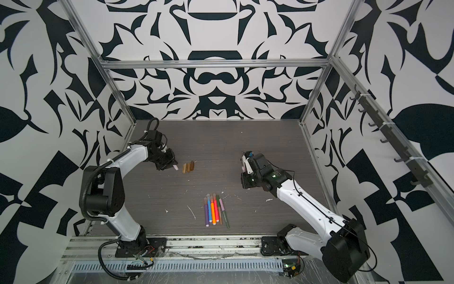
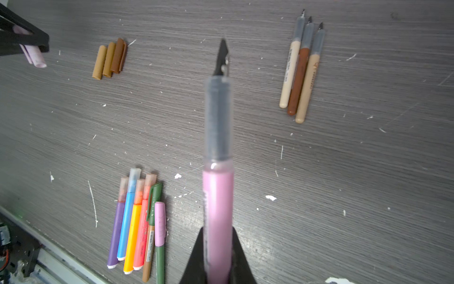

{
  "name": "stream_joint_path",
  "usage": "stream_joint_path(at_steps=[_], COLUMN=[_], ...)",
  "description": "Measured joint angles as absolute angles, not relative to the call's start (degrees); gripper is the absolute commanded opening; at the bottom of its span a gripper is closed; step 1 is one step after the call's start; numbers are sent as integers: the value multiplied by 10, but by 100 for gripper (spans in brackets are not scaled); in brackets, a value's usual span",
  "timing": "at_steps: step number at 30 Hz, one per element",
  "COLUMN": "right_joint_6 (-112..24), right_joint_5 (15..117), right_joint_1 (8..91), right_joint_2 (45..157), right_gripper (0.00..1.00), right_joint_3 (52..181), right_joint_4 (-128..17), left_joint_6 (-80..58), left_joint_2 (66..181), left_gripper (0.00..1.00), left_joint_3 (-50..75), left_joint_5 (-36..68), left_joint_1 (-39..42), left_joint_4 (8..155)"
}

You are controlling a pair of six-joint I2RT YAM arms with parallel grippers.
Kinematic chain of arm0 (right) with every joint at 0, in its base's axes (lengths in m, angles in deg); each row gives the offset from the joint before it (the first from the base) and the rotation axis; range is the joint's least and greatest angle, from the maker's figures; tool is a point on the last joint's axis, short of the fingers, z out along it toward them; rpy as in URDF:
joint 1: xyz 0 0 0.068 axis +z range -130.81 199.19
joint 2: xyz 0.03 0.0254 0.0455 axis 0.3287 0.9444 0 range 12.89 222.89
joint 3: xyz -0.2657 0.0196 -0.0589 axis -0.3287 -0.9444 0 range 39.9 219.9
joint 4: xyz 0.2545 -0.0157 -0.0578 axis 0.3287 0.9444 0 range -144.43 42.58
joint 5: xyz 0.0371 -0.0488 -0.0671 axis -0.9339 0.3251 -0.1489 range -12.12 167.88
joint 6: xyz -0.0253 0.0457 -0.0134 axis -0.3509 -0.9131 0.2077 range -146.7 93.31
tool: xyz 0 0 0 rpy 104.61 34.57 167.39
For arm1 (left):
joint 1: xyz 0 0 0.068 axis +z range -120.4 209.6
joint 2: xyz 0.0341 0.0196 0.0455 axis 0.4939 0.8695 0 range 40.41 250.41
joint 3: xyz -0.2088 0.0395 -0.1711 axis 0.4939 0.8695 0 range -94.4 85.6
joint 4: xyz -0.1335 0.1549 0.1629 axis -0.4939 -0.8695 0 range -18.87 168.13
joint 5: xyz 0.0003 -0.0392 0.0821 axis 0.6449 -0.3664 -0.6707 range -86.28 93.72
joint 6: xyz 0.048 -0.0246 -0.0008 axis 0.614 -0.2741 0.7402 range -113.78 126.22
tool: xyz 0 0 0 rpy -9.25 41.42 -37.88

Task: Remove pen caps from pens
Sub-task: Place the pen cap at the center of the table.

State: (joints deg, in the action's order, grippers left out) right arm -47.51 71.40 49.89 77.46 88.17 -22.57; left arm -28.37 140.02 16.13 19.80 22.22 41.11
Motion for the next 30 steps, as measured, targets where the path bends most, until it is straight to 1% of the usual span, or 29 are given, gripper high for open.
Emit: stream_joint_path(at_steps=[11, 15, 22, 27, 30], right_joint_6=[-460, -451, -445, -446, -446], right_joint_5=[722, 715, 706, 707, 707], right_joint_1=[495, 494, 493, 493, 492], right_joint_2=[774, 769, 748, 729, 725], right_gripper=[0, 0, 0, 0, 0], right_joint_3=[889, 889, 889, 889, 889], right_joint_4=[-225, -224, -218, -213, -212], left_joint_6=[-256, -244, -184, -143, -125], left_joint_2=[1404, 1422, 1506, 1540, 1552], left_gripper=[0, 0, 0, 0, 0], left_joint_3=[161, 159, 82, 19, 2], left_joint_5=[218, 219, 199, 177, 172], left_joint_1=[224, 224, 225, 225, 225], left_joint_4=[419, 425, 391, 354, 340])
